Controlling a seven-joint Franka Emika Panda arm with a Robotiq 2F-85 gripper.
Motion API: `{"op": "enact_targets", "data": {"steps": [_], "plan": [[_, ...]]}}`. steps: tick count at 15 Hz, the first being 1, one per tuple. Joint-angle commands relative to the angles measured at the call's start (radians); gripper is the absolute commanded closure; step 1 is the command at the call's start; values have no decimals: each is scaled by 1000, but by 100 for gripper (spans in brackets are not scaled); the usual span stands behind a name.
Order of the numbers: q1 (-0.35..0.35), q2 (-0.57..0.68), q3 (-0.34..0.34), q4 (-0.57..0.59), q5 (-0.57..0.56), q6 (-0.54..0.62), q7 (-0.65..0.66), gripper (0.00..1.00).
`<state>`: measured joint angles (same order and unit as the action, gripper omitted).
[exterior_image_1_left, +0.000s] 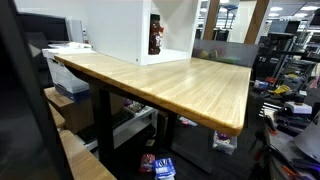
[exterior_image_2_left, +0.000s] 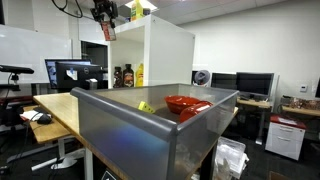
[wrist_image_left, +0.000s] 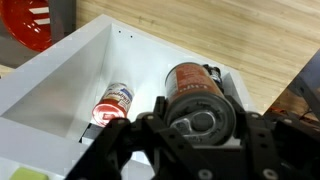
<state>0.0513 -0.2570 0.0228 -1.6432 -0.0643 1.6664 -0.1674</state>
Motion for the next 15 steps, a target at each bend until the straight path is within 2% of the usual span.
{"op": "enact_targets", "data": {"steps": [1,3,9,11,15], "plan": [[-5,23,2,-45,-8,32,14,66],[-3,41,0,-67,-6,47,-4,66],[7,76,-11,-183,3,195,-194,66],[6,76,-11,-237,10,260,-216,66],[4,47,-5,-389,12,482,-162,66]]}}
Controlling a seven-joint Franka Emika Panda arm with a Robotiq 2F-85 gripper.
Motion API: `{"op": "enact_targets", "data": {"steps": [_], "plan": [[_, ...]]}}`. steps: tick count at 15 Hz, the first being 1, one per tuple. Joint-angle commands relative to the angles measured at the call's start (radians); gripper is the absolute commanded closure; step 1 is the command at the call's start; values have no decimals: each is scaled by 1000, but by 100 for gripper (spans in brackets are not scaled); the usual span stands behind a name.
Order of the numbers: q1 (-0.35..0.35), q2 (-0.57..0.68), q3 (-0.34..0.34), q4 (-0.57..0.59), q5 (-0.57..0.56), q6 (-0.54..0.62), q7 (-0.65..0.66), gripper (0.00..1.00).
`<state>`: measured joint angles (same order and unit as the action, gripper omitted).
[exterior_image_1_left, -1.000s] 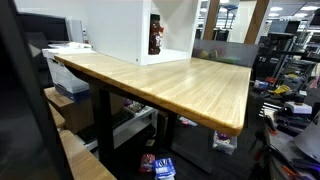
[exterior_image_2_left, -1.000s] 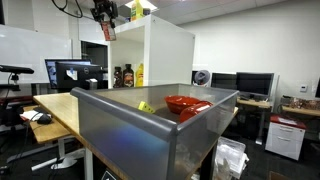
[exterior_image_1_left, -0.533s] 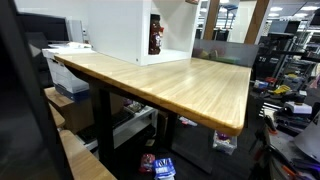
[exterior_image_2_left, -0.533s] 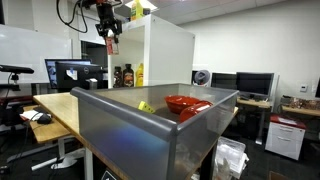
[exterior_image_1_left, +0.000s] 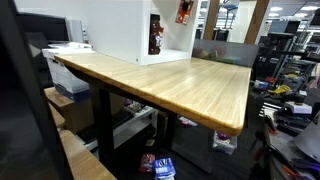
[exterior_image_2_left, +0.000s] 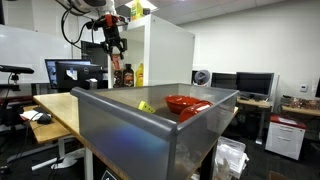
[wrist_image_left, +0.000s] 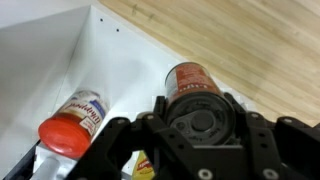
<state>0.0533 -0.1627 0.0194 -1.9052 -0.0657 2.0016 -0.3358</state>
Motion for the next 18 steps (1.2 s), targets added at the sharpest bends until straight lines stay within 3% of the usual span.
{"op": "enact_targets", "data": {"steps": [1,5,9,18], "plan": [[3,-63,-1,-173,15,230,21,66],[1,-79,8,-321,-13,449,90,66],[-3,-84,10,-420,-15,556,138,66],[-26,-58,17,-436,-50,635,268,66]]}}
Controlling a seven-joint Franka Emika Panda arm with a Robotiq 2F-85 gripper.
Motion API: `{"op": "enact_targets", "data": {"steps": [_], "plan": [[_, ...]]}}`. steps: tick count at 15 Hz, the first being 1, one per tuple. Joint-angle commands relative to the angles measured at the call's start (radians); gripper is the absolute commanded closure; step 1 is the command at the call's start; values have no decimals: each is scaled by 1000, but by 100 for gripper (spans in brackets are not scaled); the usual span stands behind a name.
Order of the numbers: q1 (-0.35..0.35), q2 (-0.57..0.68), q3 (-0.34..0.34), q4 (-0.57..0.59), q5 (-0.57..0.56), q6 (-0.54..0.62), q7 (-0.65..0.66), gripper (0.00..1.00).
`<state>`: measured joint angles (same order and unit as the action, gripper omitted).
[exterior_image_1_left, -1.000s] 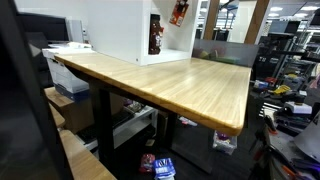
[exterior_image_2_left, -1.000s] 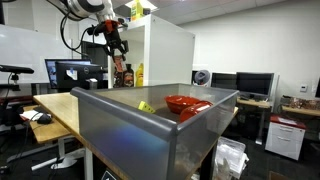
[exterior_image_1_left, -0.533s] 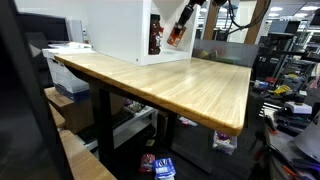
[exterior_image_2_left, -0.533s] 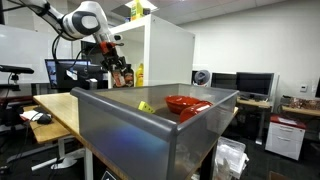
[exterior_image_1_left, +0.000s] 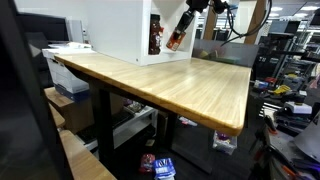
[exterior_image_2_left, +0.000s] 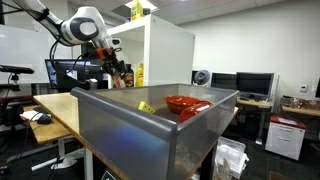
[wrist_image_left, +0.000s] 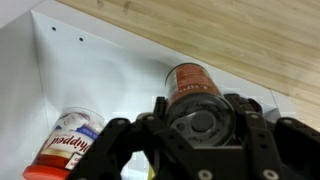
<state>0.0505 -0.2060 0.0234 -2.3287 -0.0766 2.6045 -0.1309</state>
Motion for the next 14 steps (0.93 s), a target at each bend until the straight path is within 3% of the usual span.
{"op": "enact_targets", "data": {"steps": [1,7,14], "plan": [[-26,-11,13,-10,-49,30,70,66],[-1,31,-16,30,-11,3,-80,66],[-10,116,-16,97,-39,17,-141,66]]}}
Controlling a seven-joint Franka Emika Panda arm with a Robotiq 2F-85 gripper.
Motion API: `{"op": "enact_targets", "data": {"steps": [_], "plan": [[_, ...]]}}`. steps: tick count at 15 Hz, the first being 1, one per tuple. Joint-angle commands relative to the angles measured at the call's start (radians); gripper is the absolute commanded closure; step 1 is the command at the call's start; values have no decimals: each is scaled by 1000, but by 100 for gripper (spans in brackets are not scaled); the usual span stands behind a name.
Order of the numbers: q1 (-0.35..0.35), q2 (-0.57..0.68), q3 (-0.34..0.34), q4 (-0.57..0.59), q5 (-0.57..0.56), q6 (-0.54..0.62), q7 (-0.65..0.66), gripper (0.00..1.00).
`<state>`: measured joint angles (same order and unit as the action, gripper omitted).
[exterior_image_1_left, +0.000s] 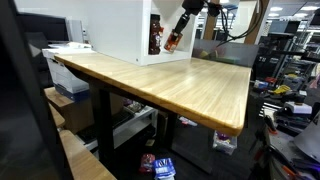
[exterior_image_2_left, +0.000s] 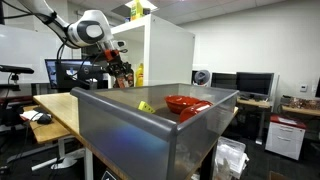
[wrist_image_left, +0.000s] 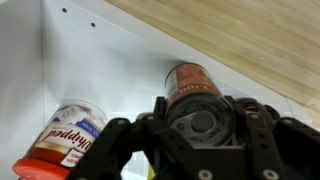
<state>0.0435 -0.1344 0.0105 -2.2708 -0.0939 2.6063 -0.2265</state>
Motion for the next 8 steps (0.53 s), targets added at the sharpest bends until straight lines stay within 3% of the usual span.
{"op": "enact_targets", "data": {"steps": [1,6,7,8], "plan": [[-5,60,-2,47,-29,18,-53,66],[-10,120,0,98,-76,33,-57,66],[-10,126,0,106,-81,32,-56,57],[-11,133,1,113,-88,33,-56,32]]}}
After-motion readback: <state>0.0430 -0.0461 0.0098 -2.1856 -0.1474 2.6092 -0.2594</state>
